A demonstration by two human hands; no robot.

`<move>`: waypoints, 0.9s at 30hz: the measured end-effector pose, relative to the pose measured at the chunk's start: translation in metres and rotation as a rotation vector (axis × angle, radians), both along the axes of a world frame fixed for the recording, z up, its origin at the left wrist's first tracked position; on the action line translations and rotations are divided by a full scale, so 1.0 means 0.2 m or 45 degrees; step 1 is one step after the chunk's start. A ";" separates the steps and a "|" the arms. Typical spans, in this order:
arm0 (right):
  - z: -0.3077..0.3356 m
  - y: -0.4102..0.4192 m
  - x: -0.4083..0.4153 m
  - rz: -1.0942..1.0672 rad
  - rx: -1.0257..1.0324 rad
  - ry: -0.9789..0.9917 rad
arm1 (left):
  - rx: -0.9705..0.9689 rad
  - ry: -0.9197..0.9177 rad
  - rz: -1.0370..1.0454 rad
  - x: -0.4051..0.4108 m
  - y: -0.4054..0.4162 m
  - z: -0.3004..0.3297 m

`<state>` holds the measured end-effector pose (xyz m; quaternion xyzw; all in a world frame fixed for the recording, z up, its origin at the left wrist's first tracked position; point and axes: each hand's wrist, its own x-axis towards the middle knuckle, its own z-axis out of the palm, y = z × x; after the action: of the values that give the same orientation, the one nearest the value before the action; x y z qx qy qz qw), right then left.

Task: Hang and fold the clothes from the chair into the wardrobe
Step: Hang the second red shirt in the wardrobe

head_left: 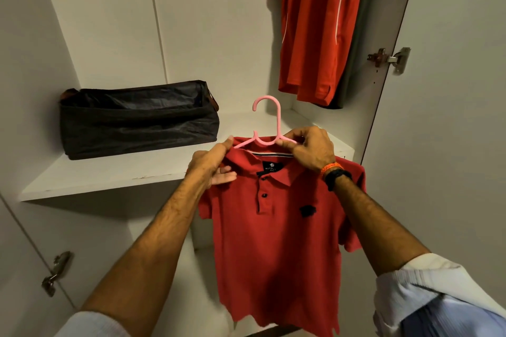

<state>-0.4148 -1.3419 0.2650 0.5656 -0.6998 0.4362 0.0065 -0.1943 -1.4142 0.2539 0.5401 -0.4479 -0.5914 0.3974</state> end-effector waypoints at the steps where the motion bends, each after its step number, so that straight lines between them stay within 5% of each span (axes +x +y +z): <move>1: 0.00 0.00 0.00 -0.003 -0.003 -0.001 | -0.011 0.003 -0.015 0.00 0.00 0.01; 7: -0.02 0.00 0.01 -0.014 0.010 -0.002 | -0.001 -0.007 -0.167 -0.03 -0.02 0.02; 13: -0.03 0.00 -0.03 -0.033 0.016 -0.076 | 0.095 0.342 -0.241 0.00 -0.02 -0.04; 15: -0.03 0.00 -0.04 -0.027 0.002 -0.120 | 0.031 0.142 -0.252 0.01 0.01 -0.08; 18: -0.03 -0.01 -0.05 -0.021 0.002 -0.167 | -0.377 -0.371 0.061 0.03 0.01 -0.14; 22: -0.05 -0.03 -0.05 0.028 0.002 -0.239 | -0.858 -0.459 0.139 0.04 -0.01 -0.09; 27: -0.06 -0.05 -0.03 0.105 0.000 -0.251 | -0.985 -0.764 0.079 0.01 -0.01 -0.02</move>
<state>-0.4206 -1.3511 0.2539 0.5483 -0.6732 0.4896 -0.0803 -0.1913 -1.4170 0.2491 0.5127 -0.7131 -0.1879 0.4397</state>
